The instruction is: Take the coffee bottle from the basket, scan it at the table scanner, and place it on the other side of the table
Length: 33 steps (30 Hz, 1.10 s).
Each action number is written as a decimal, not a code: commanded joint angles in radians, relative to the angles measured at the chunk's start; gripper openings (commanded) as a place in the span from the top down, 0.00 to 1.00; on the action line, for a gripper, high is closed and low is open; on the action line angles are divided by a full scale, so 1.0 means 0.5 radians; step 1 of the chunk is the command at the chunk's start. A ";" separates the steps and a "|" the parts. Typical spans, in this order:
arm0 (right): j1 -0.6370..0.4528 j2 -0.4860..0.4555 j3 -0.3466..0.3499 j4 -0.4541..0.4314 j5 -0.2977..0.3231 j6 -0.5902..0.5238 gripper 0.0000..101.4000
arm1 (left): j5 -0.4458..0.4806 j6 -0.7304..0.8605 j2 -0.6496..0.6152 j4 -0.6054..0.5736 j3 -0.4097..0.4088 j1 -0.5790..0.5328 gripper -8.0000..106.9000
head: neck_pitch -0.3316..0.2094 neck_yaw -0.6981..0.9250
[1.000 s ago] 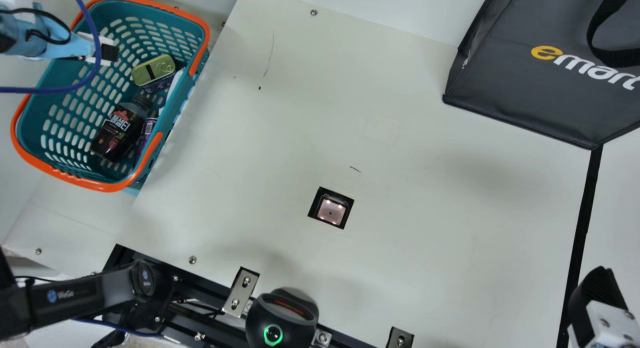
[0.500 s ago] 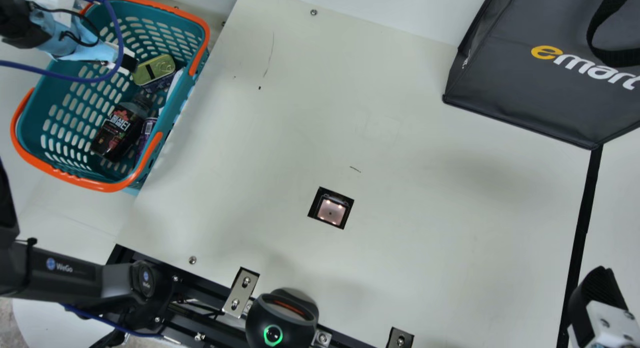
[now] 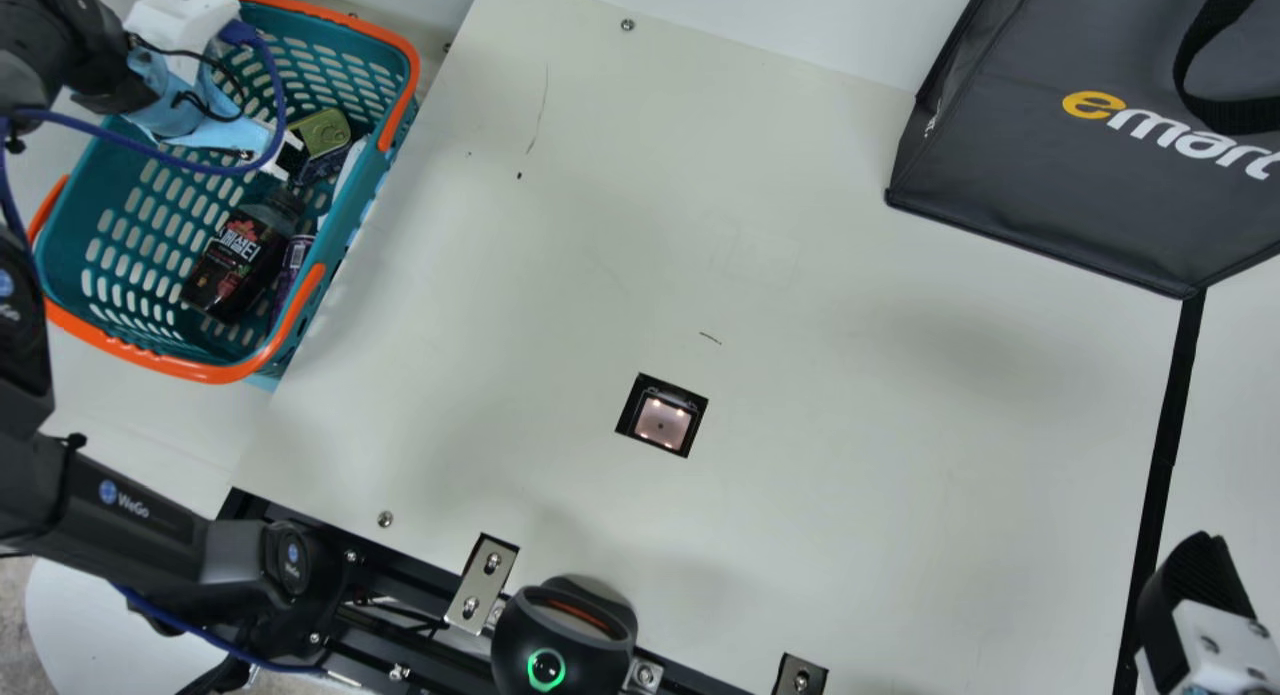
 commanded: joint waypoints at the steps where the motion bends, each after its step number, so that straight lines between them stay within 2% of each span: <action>1: 0.000 0.000 0.000 0.000 0.000 0.000 0.06 | -0.012 -0.001 0.016 0.008 0.011 -0.008 0.15 | -0.058 0.008; 15: 0.000 0.000 0.000 0.000 0.002 0.000 0.06 | -0.129 0.013 0.161 0.128 0.086 -0.030 0.15 | -0.058 0.008; 33: 0.000 0.000 0.000 0.000 0.002 0.000 0.06 | -0.297 0.118 0.471 0.286 0.018 -0.034 0.15 | -0.058 0.008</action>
